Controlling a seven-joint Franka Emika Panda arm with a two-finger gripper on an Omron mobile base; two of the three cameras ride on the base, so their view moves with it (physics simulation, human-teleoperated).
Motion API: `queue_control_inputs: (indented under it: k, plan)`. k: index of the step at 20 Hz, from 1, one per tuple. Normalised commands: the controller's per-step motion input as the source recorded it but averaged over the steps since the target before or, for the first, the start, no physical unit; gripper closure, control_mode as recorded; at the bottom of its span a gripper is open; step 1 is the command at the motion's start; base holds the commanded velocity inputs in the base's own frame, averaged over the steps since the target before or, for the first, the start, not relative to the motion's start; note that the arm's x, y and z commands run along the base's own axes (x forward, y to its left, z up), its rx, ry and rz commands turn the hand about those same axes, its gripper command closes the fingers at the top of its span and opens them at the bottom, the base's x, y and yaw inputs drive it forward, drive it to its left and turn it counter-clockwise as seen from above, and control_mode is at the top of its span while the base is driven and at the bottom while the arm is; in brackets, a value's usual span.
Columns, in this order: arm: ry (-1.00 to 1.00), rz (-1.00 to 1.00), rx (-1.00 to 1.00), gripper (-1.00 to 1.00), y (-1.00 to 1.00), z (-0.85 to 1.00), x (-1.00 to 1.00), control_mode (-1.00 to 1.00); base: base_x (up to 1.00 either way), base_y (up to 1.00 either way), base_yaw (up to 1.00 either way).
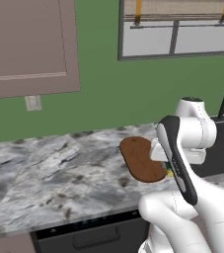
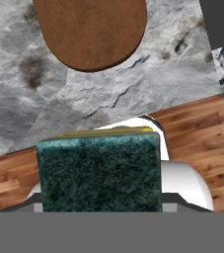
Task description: Pick up the sponge from the counter and clean the cutting board by briefly scrubbing or pressing down on the cutting board. Once finished, release the sponge.
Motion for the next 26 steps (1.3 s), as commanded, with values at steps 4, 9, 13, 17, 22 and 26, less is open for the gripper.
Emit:
queue_control_inputs:
  k: [4,9,13,17,22,26]
  plan:
    - [0.0,0.0,0.0,1.0,0.0,0.0,0.0,1.0,0.33,-0.2,0.04]
    - [0.0,0.03,0.0,1.0,-0.17,-0.05,0.36,-1.0,0.06,-0.06,0.01]
    - [0.0,0.0,0.0,1.0,-0.33,-0.15,0.79,-1.0,0.0,0.0,0.0]
    - [0.0,0.0,0.01,1.0,-0.34,-0.22,0.89,-1.0,0.0,0.0,0.0]
    - [0.0,0.0,0.0,1.0,-0.1,-0.49,0.57,-1.0,0.0,0.0,0.0]
    - [0.0,0.0,0.0,1.0,0.0,-0.61,0.36,-1.0,0.0,0.0,0.0]
